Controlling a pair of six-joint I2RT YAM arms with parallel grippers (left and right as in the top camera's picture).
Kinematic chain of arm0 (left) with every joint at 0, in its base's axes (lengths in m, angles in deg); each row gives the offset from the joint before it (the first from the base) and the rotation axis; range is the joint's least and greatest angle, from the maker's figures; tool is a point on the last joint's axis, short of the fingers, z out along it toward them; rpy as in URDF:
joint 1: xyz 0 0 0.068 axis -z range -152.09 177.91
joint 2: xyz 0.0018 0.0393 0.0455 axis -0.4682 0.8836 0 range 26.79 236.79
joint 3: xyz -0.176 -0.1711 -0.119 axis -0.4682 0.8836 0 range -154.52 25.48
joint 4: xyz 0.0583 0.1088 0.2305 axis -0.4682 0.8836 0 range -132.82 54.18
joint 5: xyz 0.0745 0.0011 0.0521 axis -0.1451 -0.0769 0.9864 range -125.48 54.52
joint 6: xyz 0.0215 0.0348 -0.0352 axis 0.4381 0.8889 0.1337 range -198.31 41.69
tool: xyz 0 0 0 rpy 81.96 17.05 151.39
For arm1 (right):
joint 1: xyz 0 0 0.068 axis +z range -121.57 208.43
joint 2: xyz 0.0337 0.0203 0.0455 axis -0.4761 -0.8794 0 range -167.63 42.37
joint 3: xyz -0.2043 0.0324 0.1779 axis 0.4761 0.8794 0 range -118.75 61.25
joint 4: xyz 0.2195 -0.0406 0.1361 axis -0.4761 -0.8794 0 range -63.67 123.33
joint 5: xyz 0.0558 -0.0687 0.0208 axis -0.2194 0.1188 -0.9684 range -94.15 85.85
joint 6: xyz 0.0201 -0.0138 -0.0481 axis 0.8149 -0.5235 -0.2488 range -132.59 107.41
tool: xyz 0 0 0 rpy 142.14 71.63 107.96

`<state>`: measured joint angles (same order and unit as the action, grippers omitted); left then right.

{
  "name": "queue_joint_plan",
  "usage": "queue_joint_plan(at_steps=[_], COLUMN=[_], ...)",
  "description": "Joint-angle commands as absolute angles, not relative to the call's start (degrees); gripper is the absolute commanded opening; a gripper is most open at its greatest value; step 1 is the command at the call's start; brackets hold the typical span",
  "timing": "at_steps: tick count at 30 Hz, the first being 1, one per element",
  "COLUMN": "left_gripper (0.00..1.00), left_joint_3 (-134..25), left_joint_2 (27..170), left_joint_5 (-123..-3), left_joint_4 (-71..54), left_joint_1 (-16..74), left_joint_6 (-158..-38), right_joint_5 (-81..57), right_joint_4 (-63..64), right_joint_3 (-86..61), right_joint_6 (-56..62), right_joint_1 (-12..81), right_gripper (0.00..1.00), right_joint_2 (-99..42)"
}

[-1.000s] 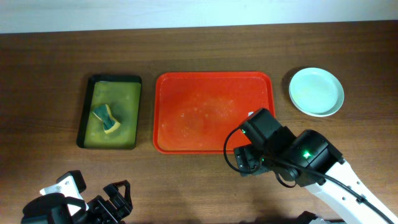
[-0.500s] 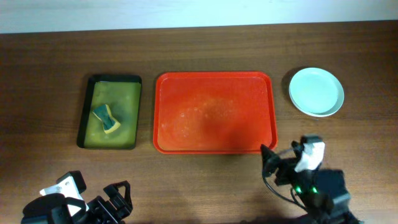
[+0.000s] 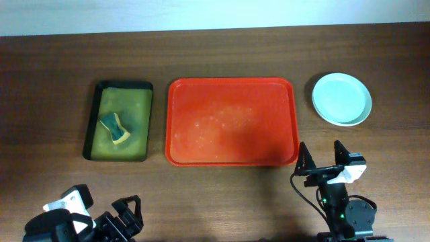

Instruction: Clean dirty plates on tray and stack at the side

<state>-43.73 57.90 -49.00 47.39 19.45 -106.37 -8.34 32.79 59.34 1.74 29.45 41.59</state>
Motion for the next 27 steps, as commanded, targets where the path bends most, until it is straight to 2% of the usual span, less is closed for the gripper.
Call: queue_joint_plan(at_steps=[1,9,12,27], left_gripper=[0.99,1.00,0.99,0.99], left_joint_3=[-43.77,-43.77,-43.77,-43.77], left_joint_2=[57.58,57.58,57.58,57.58], left_joint_5=[-49.02,-49.02,-49.02,-49.02], left_joint_4=[47.33,47.33,47.33,47.33], left_joint_1=[19.62,19.62,19.62,19.62], left_joint_6=[-105.45,-105.45,-105.45,-105.45], right_joint_5=[-8.01,-6.04,-5.93,-6.70], right_joint_4=[33.12,28.86,28.79,28.99], right_joint_3=[60.93,60.93,60.93,60.93], right_joint_6=[1.13,1.06,-13.65,-12.60], right_joint_1=[27.15,23.85,23.85,23.11], right_gripper=[0.98,0.98,0.98,0.98], right_joint_2=[42.18,42.18,42.18,42.18])
